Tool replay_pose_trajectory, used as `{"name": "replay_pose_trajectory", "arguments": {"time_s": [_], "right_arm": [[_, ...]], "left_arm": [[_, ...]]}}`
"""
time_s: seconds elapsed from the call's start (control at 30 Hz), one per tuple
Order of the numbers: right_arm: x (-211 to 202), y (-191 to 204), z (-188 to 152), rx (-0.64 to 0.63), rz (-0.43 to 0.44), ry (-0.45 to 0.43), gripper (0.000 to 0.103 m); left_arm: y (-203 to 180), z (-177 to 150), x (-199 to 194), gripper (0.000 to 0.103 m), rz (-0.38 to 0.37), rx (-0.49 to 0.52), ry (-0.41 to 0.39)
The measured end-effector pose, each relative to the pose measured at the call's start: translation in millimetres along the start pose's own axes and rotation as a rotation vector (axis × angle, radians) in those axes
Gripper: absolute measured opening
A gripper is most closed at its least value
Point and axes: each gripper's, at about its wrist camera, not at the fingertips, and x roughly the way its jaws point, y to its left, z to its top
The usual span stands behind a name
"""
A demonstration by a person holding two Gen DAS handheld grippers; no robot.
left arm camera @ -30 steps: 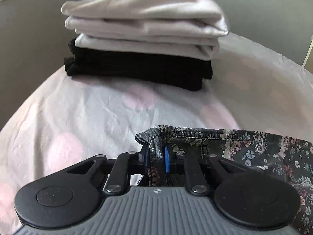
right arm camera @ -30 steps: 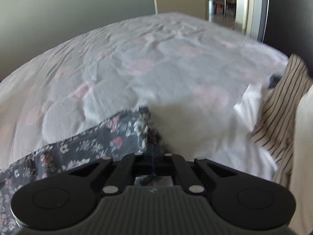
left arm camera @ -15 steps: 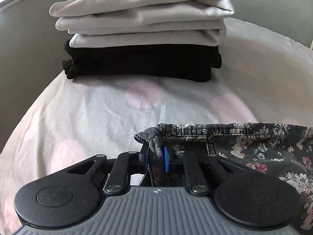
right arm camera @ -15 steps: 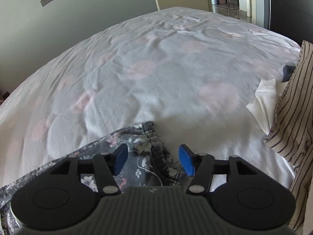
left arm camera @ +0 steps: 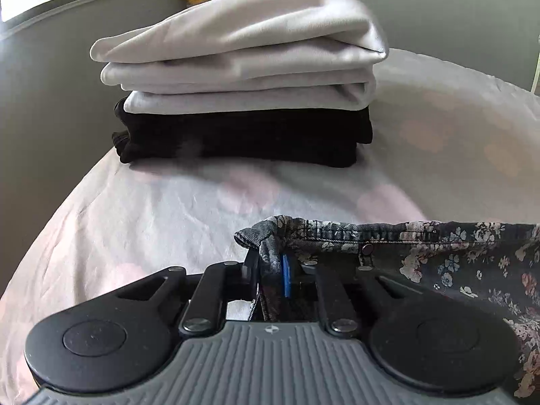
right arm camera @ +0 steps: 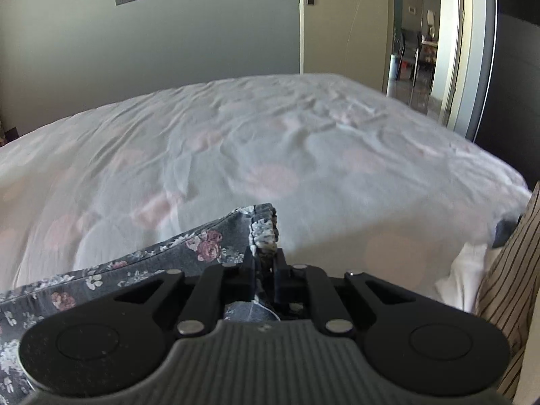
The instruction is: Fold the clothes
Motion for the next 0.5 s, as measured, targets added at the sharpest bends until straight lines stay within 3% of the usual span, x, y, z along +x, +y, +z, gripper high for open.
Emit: {"name": "replay_pose_trajectory", "arguments": {"time_s": [0.07, 0.17, 0.23, 0.4, 0.5], "right_arm": [[5.6, 3.9, 7.9, 0.01, -0.03, -0.006, 0.01], [25.6, 5.2, 6.5, 0.01, -0.047, 0.116, 0.013], [28.9, 0.7, 2.7, 0.019, -0.08, 0.154, 0.024], [-1.4, -23.4, 7.0, 0.017, -0.096, 0.136, 0.027], [-31.3, -35.5, 13.0, -0.017, -0.062, 0.14, 0.026]], "left_arm": [[-5.4, -1.0, 7.4, 0.016, 0.019, 0.027, 0.027], [-6.3, -0.7, 16.7, 0.023, 0.022, 0.043, 0.074], [-4.5, 0.4, 15.7, 0.028, 0.019, 0.05, 0.082], [-2.7, 5.1, -24.0, 0.032, -0.018, 0.168, 0.037], [-2.5, 1.6, -59.2, 0.032, -0.062, 0.275, 0.012]]}}
